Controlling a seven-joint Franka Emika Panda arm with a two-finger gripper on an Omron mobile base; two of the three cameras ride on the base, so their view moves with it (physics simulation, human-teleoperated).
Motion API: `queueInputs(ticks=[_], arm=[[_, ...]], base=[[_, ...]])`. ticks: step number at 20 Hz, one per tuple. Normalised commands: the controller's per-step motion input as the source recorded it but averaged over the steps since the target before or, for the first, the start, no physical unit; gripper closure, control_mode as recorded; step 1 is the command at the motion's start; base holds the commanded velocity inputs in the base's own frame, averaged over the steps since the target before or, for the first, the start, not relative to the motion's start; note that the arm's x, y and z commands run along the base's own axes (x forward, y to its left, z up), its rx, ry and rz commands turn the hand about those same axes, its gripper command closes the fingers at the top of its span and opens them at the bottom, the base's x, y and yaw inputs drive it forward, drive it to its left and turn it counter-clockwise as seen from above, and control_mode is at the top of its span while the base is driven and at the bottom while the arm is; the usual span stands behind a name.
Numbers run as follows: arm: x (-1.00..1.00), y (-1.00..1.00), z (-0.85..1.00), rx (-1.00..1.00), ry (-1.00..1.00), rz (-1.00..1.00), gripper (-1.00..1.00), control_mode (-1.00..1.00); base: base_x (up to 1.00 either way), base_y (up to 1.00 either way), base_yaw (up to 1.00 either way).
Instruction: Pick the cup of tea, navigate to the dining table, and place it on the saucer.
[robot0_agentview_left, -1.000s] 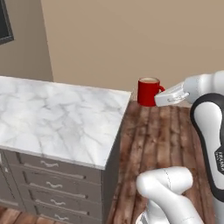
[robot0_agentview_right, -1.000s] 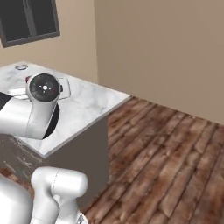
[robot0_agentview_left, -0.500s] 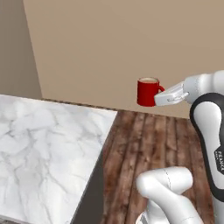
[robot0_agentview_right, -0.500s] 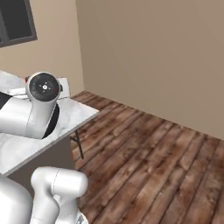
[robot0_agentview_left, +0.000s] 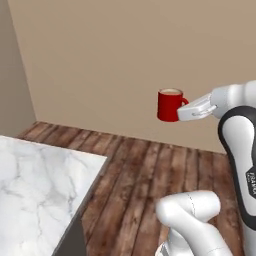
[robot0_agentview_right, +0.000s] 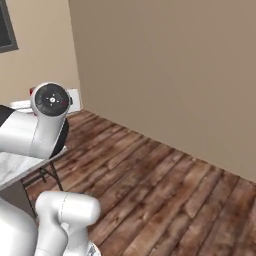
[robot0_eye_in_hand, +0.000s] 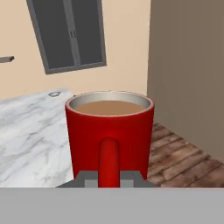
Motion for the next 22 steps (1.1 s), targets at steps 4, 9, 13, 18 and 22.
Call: queueInputs(ticks=[4, 9, 13, 18, 22], arm=[[0.00, 0.00, 0.00, 0.00, 0.00, 0.00, 1.00, 1.00], [0.00, 0.00, 0.00, 0.00, 0.00, 0.00, 1.00, 1.00], [0.00, 0.00, 0.00, 0.00, 0.00, 0.00, 1.00, 1.00], [0.00, 0.00, 0.00, 0.00, 0.00, 0.00, 1.00, 1.00], [0.00, 0.00, 0.00, 0.00, 0.00, 0.00, 1.00, 1.00]], base=[[1.00, -0.74, 0.38], [1.00, -0.63, 0.54], [1.00, -0.67, 0.55], [1.00, -0.65, 0.55], [1.00, -0.48, 0.62]])
